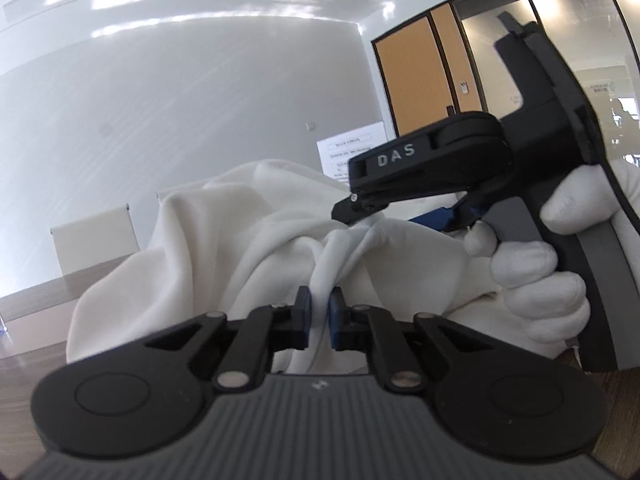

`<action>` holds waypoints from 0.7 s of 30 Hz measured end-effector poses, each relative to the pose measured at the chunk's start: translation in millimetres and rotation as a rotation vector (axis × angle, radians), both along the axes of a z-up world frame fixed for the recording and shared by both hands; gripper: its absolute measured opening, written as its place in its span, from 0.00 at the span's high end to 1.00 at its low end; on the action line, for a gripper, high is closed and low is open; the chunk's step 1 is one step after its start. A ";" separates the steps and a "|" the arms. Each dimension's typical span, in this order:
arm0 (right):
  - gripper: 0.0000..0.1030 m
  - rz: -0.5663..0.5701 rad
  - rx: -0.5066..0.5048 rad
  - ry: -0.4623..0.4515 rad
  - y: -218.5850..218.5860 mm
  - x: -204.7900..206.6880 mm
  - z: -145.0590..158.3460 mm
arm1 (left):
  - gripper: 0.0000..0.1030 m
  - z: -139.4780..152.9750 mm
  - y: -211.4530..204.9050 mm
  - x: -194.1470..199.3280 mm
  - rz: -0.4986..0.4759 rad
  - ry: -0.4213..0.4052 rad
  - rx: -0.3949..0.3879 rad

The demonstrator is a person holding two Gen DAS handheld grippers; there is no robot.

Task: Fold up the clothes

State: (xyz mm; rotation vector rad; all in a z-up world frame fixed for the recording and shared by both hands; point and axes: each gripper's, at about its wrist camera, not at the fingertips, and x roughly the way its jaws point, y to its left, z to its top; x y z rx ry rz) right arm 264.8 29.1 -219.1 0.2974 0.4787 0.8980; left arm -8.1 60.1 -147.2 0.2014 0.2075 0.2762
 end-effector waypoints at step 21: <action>0.22 0.233 -0.042 -0.509 16.2 -106.7 17.7 | 0.91 24.3 60.9 -37.9 0.447 -0.224 -0.286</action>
